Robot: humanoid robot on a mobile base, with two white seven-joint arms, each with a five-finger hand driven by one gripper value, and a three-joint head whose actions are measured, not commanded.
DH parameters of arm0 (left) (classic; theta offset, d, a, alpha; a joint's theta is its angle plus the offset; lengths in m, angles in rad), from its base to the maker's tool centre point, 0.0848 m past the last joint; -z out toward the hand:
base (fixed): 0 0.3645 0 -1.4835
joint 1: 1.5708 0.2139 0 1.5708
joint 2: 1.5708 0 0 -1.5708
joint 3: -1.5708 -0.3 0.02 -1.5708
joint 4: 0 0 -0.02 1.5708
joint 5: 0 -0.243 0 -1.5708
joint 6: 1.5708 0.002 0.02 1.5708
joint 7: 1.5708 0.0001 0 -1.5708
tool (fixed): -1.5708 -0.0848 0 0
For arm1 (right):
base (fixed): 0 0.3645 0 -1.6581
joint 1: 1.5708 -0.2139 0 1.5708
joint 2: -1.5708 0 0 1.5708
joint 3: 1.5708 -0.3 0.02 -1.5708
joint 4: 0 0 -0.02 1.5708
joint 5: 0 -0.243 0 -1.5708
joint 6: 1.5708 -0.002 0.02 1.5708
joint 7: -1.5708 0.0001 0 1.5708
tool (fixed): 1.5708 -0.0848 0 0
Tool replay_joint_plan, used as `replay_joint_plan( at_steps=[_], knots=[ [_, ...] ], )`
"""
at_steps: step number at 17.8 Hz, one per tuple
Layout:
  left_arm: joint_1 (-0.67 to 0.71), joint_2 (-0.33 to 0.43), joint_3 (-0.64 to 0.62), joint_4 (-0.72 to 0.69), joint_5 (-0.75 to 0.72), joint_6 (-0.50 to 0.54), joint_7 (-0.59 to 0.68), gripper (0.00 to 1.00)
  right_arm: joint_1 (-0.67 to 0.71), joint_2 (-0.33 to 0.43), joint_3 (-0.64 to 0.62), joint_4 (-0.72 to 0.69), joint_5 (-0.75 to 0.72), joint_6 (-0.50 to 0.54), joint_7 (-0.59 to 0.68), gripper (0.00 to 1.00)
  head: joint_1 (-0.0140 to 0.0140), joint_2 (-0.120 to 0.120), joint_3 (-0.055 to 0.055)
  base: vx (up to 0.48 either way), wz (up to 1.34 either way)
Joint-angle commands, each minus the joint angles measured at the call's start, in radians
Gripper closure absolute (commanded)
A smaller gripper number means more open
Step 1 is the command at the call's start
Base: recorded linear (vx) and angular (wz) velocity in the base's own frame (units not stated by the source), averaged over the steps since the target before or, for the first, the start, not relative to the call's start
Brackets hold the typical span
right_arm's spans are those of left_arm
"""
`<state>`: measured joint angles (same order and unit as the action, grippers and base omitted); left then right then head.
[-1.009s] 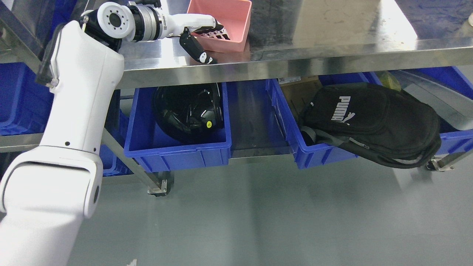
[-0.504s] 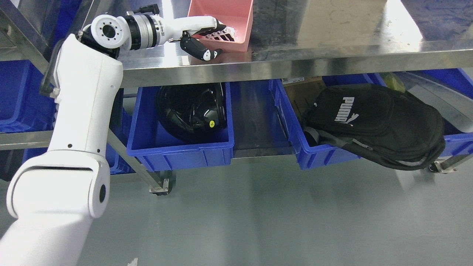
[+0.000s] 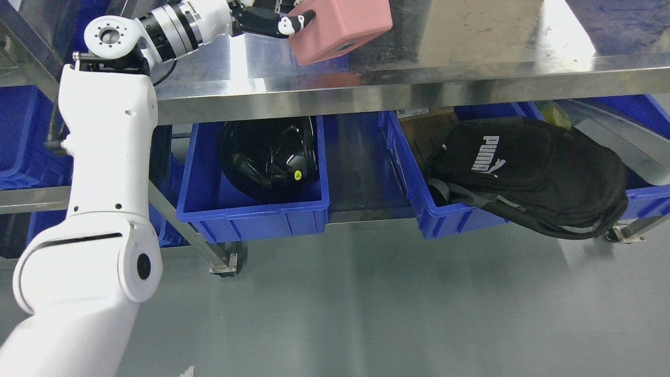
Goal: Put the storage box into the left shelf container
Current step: 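Lift the pink box off the table and lower it in front of the robot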
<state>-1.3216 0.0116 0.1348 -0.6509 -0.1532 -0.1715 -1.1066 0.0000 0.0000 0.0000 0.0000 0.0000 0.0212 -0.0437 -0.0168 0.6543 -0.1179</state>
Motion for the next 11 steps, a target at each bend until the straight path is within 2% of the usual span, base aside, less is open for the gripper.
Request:
replay_joint_plan(
  at_steps=[1,4,6,7,9,11],
  knots=[
    [0.037,0.006,0.094,-0.119,0.383,0.076,0.022,1.00,0.009,-0.017,-0.005,-0.017,0.002,0.000,0.001,0.00,0.0000,0.000,0.000,0.000,0.00],
    [0.169,0.006,-0.001,-0.370,0.602,0.081,0.108,1.00,0.009,-0.017,-0.005,-0.017,0.002,0.000,0.001,0.00,0.0000,0.000,0.000,0.000,0.00],
    [0.363,0.006,-0.116,-0.650,0.652,0.058,0.254,1.00,0.009,-0.017,-0.005,-0.017,0.002,0.000,0.001,0.00,0.0000,0.000,0.000,0.000,0.00],
    [0.442,0.006,-0.157,-0.755,0.652,0.031,0.327,0.99,0.009,-0.017,-0.005,-0.017,0.002,0.000,0.001,0.00,0.0000,0.000,0.000,0.000,0.00],
    [0.598,0.006,-0.246,-0.918,0.652,-0.082,0.549,0.99,0.009,-0.017,-0.005,-0.017,0.002,0.000,0.001,0.00,0.0000,0.000,0.000,0.000,0.00],
    [0.682,0.006,-0.303,-0.949,0.650,-0.182,0.634,0.99,0.009,-0.017,-0.005,-0.017,0.002,0.000,0.001,0.00,0.0000,0.000,0.000,0.000,0.00]
  ],
)
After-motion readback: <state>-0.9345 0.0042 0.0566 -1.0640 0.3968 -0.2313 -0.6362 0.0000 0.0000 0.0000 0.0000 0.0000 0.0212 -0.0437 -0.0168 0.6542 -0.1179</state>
